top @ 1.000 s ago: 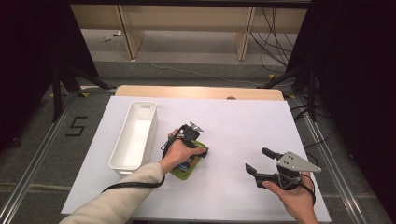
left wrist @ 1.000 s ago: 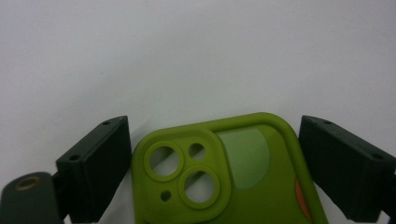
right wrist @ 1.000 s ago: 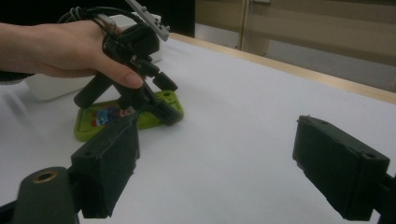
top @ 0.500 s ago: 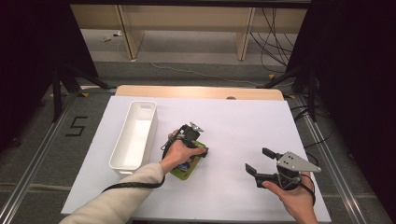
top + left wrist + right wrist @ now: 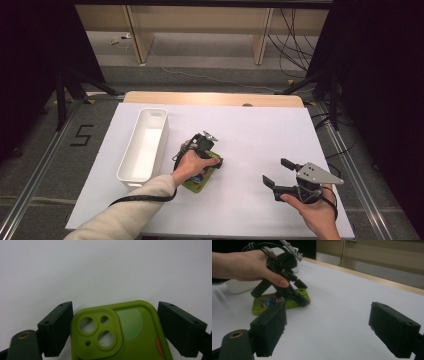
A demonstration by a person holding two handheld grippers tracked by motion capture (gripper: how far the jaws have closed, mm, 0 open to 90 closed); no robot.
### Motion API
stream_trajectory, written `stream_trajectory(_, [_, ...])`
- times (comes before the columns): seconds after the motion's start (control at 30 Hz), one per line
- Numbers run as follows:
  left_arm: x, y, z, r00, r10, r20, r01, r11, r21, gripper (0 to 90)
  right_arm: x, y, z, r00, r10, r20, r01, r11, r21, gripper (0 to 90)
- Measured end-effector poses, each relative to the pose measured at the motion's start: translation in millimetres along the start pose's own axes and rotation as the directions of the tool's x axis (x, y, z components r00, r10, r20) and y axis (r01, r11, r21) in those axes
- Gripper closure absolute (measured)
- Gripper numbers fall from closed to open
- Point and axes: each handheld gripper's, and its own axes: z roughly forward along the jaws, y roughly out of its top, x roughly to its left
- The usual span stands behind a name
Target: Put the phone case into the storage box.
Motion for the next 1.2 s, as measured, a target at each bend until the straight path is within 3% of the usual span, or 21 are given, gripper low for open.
stream_trajectory(0.2, [0.1,0.5,-1.8,1.0,0.004,0.005,-0.004,1.0,-0.003,15.7,-0.2,0.0,-0.2,1.0,0.0,0.002,0.0,1.0,-0.002,16.0])
stream_trajectory(0.67, [1.0,10.1,-20.9,1.0,0.008,0.006,-0.007,0.9965,-0.084,16.0,-0.1,0.1,-0.1,1.0,0.001,0.003,-0.001,1.0,-0.003,16.0])
stream_trajectory(1.2, [8.2,20.4,-41.8,0.9999,0.0,-0.011,-0.002,0.9839,-0.179,16.1,-0.2,0.3,-0.4,1.0,0.005,0.004,-0.005,1.0,-0.007,16.0])
